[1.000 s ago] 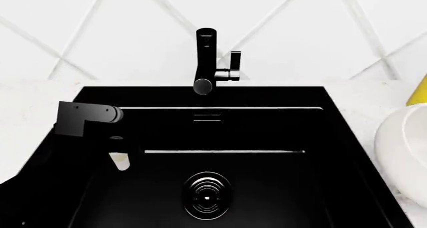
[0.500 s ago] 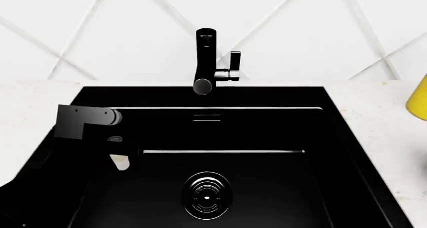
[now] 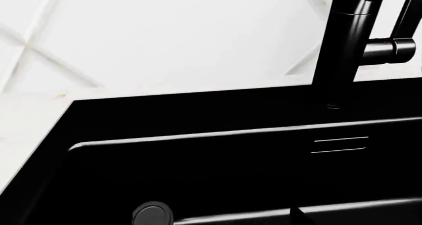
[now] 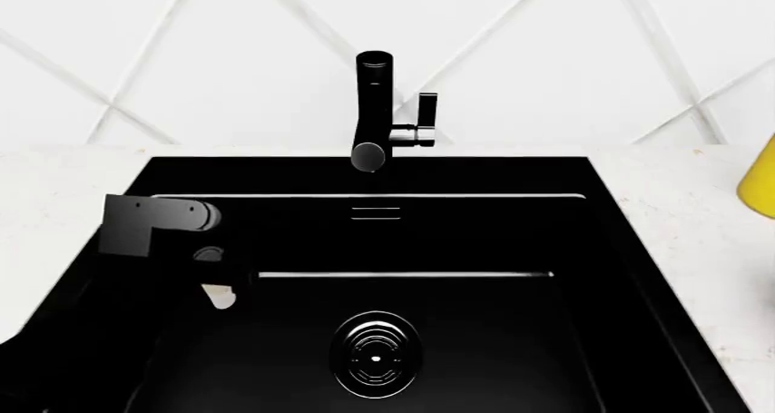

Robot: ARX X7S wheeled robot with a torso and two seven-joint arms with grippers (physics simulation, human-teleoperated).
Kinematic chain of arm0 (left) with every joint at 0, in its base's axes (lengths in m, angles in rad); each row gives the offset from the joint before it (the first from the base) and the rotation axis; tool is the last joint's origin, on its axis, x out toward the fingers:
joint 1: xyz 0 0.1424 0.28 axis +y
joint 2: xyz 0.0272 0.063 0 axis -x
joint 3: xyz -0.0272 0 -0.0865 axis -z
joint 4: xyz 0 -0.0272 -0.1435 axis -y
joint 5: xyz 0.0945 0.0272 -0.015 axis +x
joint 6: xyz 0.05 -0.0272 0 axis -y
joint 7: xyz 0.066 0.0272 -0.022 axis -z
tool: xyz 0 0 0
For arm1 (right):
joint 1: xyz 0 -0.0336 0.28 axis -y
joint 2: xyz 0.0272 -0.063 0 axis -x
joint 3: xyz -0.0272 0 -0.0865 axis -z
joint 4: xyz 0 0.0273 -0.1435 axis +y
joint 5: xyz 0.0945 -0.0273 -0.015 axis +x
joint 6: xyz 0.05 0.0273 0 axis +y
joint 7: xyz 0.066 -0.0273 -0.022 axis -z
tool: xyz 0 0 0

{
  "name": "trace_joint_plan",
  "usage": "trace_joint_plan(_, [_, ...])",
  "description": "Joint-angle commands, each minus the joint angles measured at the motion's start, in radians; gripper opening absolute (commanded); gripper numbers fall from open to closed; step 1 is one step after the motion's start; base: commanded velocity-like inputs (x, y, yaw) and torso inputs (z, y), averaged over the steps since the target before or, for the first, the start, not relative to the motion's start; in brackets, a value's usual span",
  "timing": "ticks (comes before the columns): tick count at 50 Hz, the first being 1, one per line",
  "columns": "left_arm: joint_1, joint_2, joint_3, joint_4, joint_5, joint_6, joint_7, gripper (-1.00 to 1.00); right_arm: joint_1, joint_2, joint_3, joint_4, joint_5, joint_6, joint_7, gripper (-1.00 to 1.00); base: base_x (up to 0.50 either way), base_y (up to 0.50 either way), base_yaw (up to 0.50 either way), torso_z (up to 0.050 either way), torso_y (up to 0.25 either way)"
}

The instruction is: Pick the cup and bowl from the sink and place them on the counter for drying.

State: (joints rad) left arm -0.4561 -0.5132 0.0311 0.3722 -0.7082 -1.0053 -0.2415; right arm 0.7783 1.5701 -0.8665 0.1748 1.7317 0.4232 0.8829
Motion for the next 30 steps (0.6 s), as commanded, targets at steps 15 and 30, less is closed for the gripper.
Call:
trace_joint_plan(15, [-0.008,0.006,0.017,-0.013,0.003,0.009,-0.004,1.0,0.101,0.001,0.126,-0.08,-0.031,-0.029,0.041,1.0,0.0,0.0,0.0,0.0,0.0])
trace_joint_plan(30, [0.008,0.001,0.008,-0.01,-0.004,0.017,-0.004,1.0,0.141,0.0,0.175,-0.224,-0.085,-0.04,-0.052,1.0,0.0,0.0,0.0,0.0,0.0])
